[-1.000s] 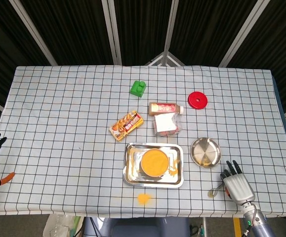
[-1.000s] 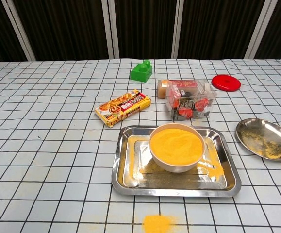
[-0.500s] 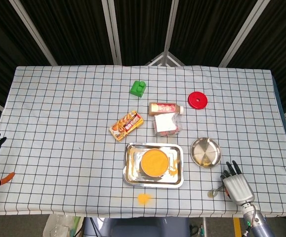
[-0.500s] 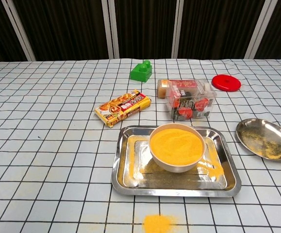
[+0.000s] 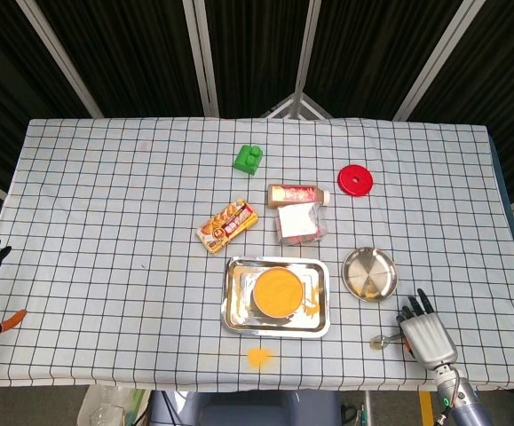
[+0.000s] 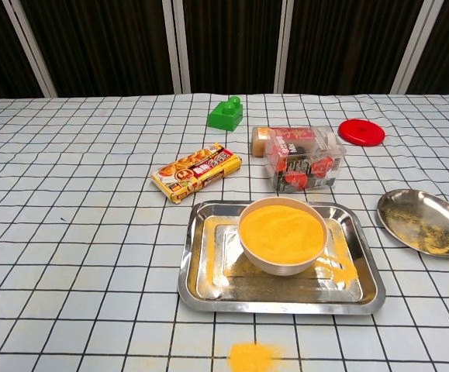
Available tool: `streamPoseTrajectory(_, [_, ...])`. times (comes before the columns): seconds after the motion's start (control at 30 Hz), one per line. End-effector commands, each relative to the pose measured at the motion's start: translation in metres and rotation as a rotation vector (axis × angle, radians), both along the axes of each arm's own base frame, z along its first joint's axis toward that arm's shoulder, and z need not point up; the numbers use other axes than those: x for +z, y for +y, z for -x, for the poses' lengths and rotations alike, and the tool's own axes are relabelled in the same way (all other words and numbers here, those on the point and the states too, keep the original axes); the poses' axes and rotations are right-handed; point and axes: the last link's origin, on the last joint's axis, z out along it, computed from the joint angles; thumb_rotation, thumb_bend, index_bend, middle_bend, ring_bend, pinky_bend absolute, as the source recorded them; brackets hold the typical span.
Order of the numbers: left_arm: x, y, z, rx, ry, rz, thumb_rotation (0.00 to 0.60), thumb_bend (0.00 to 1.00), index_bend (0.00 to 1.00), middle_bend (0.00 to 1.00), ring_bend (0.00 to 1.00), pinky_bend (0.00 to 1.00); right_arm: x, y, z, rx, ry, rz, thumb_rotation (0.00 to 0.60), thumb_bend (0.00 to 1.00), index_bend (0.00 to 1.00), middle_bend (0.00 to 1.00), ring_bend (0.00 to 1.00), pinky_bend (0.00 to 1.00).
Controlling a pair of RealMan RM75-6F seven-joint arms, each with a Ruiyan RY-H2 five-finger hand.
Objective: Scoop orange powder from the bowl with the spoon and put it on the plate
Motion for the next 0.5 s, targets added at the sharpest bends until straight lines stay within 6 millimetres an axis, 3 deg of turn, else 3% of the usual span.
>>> streamPoseTrajectory(0.03, [0.0001, 0.0001, -0.0001, 0.000, 0.000, 0.000, 0.600, 0.00, 0.00, 0.00, 0.00, 0.00, 0.0002, -0.0002, -0.0001, 0.001, 0.000, 0.001, 0.600, 0.56, 0.63, 0.54, 0.17, 0.00])
streamPoseTrajectory(0.5, [0.0000, -0.0002, 0.0000, 0.000, -0.002, -0.001, 0.600, 0.00, 0.00, 0.00, 0.00, 0.00, 0.0028, -0.0015, -0.0041, 0.013, -0.031, 0.023, 0.600, 0.68, 0.78, 0.67, 0.30, 0.00])
